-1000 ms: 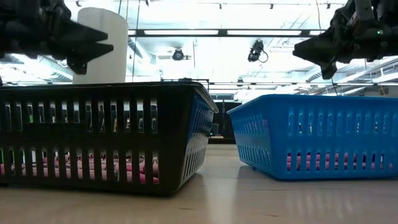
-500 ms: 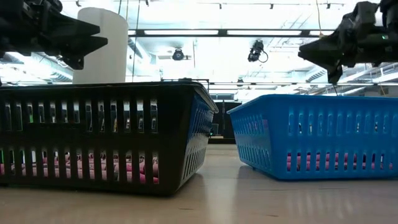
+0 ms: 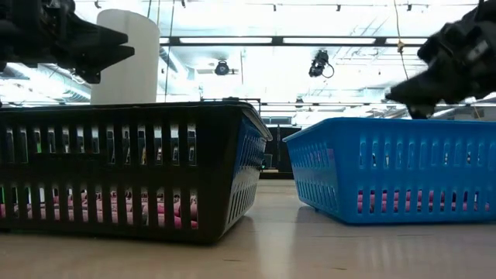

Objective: Sort crayons
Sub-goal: Return to Home Position

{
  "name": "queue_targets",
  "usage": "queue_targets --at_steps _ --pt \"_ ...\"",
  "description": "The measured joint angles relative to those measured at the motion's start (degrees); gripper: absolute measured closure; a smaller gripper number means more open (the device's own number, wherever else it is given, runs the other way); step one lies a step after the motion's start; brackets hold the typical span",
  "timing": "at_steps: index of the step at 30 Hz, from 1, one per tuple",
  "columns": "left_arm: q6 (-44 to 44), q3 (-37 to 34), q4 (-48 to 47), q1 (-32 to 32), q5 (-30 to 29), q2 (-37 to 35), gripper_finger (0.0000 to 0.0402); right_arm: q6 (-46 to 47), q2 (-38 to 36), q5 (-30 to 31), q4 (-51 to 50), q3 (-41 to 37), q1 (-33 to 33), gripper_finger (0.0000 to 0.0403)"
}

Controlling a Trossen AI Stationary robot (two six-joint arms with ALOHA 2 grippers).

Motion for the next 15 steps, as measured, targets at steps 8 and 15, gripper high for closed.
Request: queue_targets --at_steps 8,15 --pt "1.90 0.00 0.00 0.00 0.10 0.05 0.0208 0.09 0.87 -0.30 -1.98 0.00 0.00 0.0308" --pt "1.90 0.00 0.00 0.00 0.19 0.05 0.0208 0.06 0.92 -0.23 -2.08 -0.01 0.00 0.0308"
